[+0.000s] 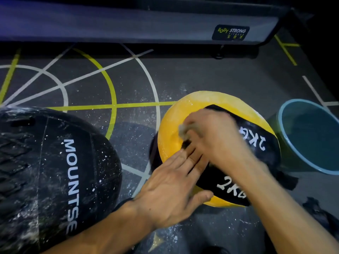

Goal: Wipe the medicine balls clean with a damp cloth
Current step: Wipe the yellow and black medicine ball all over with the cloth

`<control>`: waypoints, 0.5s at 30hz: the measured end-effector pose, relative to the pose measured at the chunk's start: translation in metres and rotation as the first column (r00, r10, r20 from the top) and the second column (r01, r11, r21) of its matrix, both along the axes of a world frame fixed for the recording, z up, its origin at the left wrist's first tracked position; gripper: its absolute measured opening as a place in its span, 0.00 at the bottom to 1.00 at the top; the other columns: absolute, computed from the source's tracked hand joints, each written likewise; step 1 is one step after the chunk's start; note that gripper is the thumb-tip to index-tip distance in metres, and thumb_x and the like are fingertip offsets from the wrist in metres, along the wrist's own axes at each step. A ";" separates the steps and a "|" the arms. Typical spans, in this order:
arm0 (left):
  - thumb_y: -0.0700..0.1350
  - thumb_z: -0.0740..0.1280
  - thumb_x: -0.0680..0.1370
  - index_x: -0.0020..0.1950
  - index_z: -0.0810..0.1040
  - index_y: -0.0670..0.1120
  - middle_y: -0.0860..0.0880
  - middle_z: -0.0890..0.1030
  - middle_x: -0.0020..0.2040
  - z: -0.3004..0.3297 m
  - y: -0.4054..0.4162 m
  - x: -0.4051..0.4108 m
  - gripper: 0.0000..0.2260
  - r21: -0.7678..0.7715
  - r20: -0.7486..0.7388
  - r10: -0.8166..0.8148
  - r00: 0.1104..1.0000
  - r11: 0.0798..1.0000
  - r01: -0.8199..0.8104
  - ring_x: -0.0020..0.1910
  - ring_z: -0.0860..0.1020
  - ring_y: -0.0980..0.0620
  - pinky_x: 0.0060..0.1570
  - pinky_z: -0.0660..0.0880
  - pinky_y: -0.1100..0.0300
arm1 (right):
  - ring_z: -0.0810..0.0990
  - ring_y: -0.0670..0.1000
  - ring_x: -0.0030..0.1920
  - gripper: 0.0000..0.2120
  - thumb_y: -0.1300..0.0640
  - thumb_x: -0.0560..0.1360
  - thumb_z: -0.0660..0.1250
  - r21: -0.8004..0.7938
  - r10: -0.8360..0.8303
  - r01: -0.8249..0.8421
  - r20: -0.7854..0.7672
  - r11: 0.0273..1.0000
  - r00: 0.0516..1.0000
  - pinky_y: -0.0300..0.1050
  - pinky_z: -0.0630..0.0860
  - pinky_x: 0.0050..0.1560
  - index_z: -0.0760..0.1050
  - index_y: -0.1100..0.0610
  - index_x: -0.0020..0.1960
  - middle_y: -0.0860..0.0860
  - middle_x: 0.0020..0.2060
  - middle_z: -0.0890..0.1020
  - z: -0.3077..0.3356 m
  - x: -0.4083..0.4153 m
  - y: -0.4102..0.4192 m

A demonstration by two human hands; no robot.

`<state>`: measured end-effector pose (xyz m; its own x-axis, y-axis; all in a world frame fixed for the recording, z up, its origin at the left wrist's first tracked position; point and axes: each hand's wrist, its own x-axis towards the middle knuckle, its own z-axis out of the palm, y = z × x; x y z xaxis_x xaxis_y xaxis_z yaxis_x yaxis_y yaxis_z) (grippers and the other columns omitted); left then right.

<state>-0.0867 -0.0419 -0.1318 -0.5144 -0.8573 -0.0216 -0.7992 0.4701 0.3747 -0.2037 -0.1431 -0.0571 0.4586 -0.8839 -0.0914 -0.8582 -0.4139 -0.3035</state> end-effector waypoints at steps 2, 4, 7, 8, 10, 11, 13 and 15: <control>0.66 0.46 0.85 0.85 0.46 0.48 0.50 0.42 0.85 -0.006 0.003 0.005 0.34 -0.013 -0.056 0.006 0.998 1.000 -0.007 0.83 0.38 0.54 0.82 0.42 0.53 | 0.81 0.42 0.43 0.07 0.63 0.74 0.69 -0.114 -0.244 0.270 0.202 0.956 0.949 0.31 0.72 0.43 0.81 0.52 0.49 0.42 0.37 0.81 0.004 -0.037 -0.019; 0.66 0.46 0.86 0.85 0.45 0.49 0.52 0.40 0.84 -0.008 0.005 0.005 0.33 -0.020 -0.061 0.001 0.998 1.000 -0.002 0.82 0.37 0.56 0.81 0.41 0.54 | 0.82 0.54 0.49 0.06 0.58 0.76 0.69 -0.236 -0.450 0.489 0.202 0.840 0.870 0.46 0.73 0.52 0.81 0.53 0.52 0.51 0.45 0.84 0.007 -0.071 -0.033; 0.66 0.45 0.86 0.85 0.48 0.50 0.52 0.44 0.85 -0.007 0.003 0.004 0.32 -0.022 -0.056 0.008 0.998 1.000 -0.009 0.83 0.40 0.56 0.80 0.43 0.54 | 0.82 0.59 0.52 0.07 0.58 0.75 0.70 -0.241 -0.451 0.510 0.259 0.826 0.854 0.53 0.76 0.55 0.81 0.52 0.53 0.53 0.49 0.85 -0.006 -0.067 -0.020; 0.66 0.46 0.86 0.85 0.52 0.49 0.51 0.47 0.85 -0.007 0.002 0.004 0.32 -0.036 -0.056 0.015 0.998 0.999 -0.017 0.83 0.43 0.55 0.80 0.45 0.54 | 0.82 0.58 0.52 0.08 0.60 0.75 0.69 -0.229 -0.364 0.429 0.278 0.874 0.889 0.54 0.77 0.54 0.82 0.52 0.52 0.51 0.49 0.85 -0.011 -0.050 -0.010; 0.63 0.50 0.86 0.83 0.61 0.48 0.49 0.61 0.83 -0.006 0.002 0.005 0.30 -0.059 -0.068 0.018 0.998 0.998 -0.022 0.83 0.53 0.52 0.81 0.51 0.52 | 0.81 0.56 0.50 0.10 0.60 0.73 0.64 -0.207 -0.103 0.147 0.210 0.967 0.972 0.54 0.79 0.49 0.82 0.52 0.50 0.49 0.47 0.84 -0.023 -0.018 0.010; 0.62 0.52 0.86 0.81 0.65 0.47 0.48 0.66 0.80 -0.006 0.003 0.006 0.28 -0.072 -0.078 0.017 0.997 0.997 -0.023 0.82 0.58 0.51 0.80 0.54 0.51 | 0.80 0.56 0.48 0.11 0.59 0.73 0.61 -0.198 0.009 0.024 0.166 0.980 0.986 0.54 0.79 0.46 0.82 0.52 0.48 0.48 0.45 0.83 -0.026 -0.009 0.016; 0.61 0.52 0.87 0.80 0.66 0.48 0.50 0.67 0.80 -0.008 0.005 0.009 0.27 -0.095 -0.076 0.018 0.997 0.995 -0.025 0.81 0.60 0.52 0.79 0.55 0.51 | 0.79 0.57 0.48 0.11 0.57 0.75 0.59 -0.231 0.065 -0.035 0.122 0.972 0.990 0.55 0.78 0.45 0.81 0.53 0.47 0.50 0.45 0.82 -0.025 -0.014 0.003; 0.62 0.50 0.87 0.82 0.64 0.50 0.52 0.61 0.82 -0.009 0.006 0.009 0.27 -0.097 -0.073 0.030 0.997 0.995 -0.037 0.82 0.57 0.54 0.79 0.53 0.52 | 0.79 0.59 0.50 0.06 0.61 0.75 0.65 -0.307 -0.119 0.163 0.155 0.938 0.981 0.53 0.76 0.48 0.79 0.54 0.49 0.52 0.47 0.82 -0.023 -0.036 -0.024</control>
